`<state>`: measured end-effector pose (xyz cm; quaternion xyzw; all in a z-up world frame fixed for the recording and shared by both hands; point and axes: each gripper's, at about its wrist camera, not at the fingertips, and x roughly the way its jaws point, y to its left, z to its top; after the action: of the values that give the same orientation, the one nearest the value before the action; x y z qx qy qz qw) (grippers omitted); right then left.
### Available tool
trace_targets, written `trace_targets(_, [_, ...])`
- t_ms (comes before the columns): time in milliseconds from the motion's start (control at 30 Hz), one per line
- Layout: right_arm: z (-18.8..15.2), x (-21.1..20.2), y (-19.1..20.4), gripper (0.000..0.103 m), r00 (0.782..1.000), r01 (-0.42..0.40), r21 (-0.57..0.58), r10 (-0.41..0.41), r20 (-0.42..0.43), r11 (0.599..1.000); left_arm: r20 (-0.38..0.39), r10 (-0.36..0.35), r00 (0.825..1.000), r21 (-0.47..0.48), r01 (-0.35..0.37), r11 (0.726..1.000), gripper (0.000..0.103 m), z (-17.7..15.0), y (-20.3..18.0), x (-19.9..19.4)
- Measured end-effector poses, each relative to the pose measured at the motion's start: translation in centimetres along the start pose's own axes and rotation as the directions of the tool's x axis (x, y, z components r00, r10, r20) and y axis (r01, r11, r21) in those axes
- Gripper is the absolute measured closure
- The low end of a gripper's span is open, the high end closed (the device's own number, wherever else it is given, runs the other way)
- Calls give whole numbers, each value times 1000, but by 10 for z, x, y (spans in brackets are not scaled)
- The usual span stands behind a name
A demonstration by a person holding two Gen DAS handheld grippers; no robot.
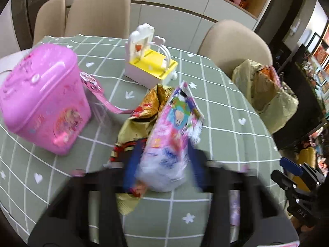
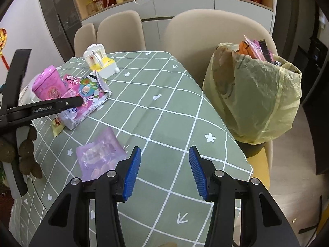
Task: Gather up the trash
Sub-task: 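Grasp the white snack bag with the left tool while the right tool grasps the purple wrapper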
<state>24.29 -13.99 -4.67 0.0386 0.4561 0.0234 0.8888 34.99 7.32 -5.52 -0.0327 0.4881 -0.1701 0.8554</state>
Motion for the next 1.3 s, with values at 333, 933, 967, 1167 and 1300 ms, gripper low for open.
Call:
trace_targets(333, [-16,-2,33,57,996,-90,-76,88,-32,993,32,-30,999,-7,30,1000,91,-24,1,-50])
trace_targets(933, [-18,22,53,57,992,-112,-88,105,-77,990,46,-128,991,-81,131,988,71,-66,39,-73])
trace_targets(967, [-15,24,54,57,989,-127,-90,120,-82,988,53,-124,991,-80,128,989,69,-65,39,-76])
trace_targets(1167, [9,30,68,57,986,-166,-237,162,-39,957,82,-74,994,-71,80,994,64,-64,49,-94])
trace_targets(1300, [22,39,70,57,991,-131,-280,116,-70,951,72,-43,996,-91,49,995,64,-66,57,-95])
